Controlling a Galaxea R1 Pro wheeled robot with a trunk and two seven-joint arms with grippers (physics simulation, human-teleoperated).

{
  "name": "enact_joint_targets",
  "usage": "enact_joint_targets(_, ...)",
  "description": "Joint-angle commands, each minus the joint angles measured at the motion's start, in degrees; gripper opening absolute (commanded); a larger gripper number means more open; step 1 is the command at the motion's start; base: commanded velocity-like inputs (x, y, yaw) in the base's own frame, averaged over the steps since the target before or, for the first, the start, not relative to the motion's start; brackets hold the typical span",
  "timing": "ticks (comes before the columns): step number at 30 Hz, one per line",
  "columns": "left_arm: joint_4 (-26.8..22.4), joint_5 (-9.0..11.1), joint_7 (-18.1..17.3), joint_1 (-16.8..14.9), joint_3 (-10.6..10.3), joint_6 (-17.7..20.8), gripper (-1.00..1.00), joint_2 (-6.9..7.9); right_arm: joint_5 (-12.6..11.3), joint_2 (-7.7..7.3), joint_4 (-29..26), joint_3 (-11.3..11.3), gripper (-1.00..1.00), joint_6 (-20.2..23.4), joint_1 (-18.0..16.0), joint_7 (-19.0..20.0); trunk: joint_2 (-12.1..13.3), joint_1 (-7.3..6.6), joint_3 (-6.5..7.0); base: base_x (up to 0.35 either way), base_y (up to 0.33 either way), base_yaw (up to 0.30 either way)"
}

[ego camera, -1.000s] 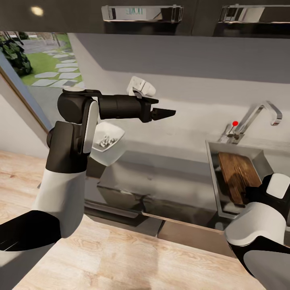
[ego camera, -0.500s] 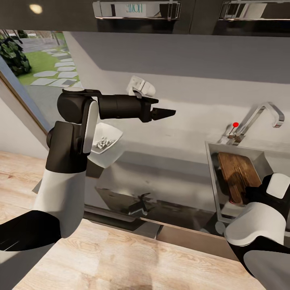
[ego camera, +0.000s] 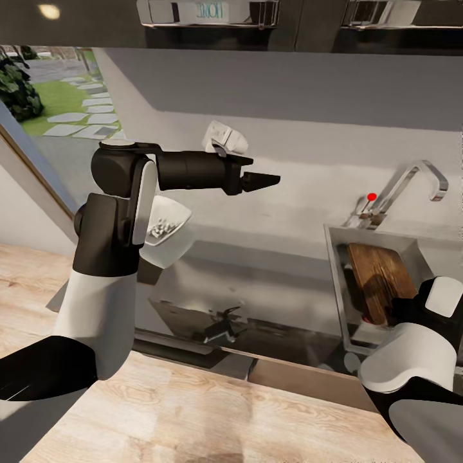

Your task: In the kitchen, take the Vidalia onion out of the sink, dice it on the chopping board with the paring knife, put the diced onion into the bowl on the countertop, then place both the paring knife and the chopping board into the sink.

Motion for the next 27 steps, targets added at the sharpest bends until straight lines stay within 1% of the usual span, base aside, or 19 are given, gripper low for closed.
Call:
enact_joint_targets(1,0.0,-0.3,-0.4,-0.1,0.1,0.4,1.00,-0.03,-0.2,0.03,-0.1,-0.1,-1.00,0.5,-0.1,-0.3,-0.1,0.03,-0.11,0.000,0.000,-0.034)
enact_joint_targets(7,0.0,-0.3,-0.4,-0.1,0.0,0.4,1.00,-0.03,-0.2,0.03,-0.1,-0.1,-1.00,0.5,-0.1,-0.3,-0.1,0.03,-0.31,0.000,0.000,-0.007)
enact_joint_targets(23,0.0,-0.3,-0.4,-0.1,0.0,0.4,1.00,-0.03,-0.2,0.03,-0.1,-0.1,-1.00,0.5,-0.1,-0.3,-0.1,0.03,-1.74,0.000,0.000,0.000)
enact_joint_targets(27,0.0,-0.3,-0.4,-0.1,0.1,0.4,1.00,-0.03,-0.2,0.03,-0.1,-0.3,-1.00,0.5,-0.1,-0.3,-0.1,0.03,-1.88,0.000,0.000,0.000)
